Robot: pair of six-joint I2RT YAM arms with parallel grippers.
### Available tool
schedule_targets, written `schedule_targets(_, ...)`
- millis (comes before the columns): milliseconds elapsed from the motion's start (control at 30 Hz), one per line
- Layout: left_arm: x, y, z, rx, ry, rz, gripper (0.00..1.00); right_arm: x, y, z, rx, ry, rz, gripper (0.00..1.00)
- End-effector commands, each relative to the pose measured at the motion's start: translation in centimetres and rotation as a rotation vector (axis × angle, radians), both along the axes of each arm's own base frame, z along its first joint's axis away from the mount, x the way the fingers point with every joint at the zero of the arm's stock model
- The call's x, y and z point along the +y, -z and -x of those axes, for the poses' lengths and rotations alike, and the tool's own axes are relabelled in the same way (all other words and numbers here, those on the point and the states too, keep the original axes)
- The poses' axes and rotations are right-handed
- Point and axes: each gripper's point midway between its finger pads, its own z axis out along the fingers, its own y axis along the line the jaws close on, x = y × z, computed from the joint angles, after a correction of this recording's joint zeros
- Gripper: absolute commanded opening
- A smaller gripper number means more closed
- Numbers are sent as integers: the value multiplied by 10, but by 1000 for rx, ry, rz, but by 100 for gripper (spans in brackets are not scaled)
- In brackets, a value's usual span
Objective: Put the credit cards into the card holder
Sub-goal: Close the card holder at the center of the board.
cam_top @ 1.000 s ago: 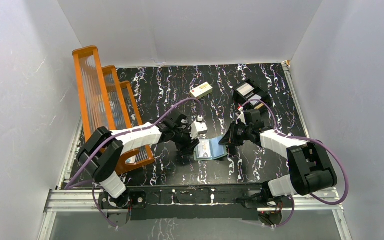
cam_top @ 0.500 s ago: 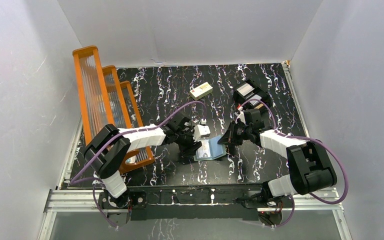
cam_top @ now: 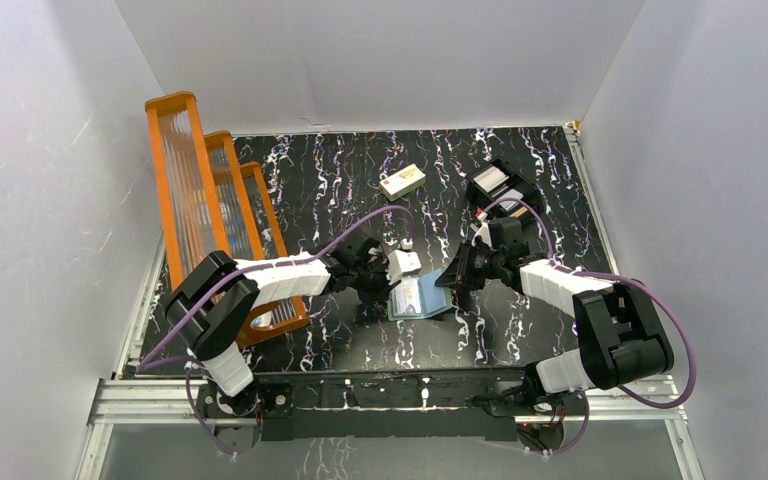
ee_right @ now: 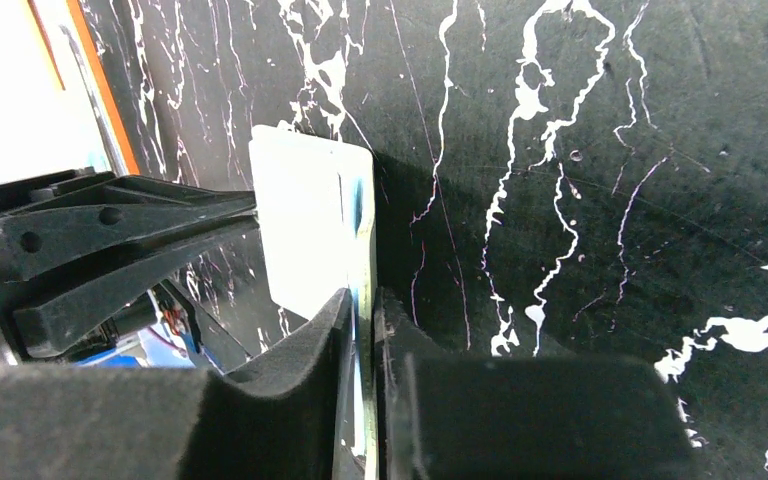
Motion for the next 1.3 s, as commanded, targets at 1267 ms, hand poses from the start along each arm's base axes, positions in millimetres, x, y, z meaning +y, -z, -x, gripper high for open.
schedule_targets(1267,-43,-102,16,-53,-112,628,0,33,-53,11,-5,85,-402,21)
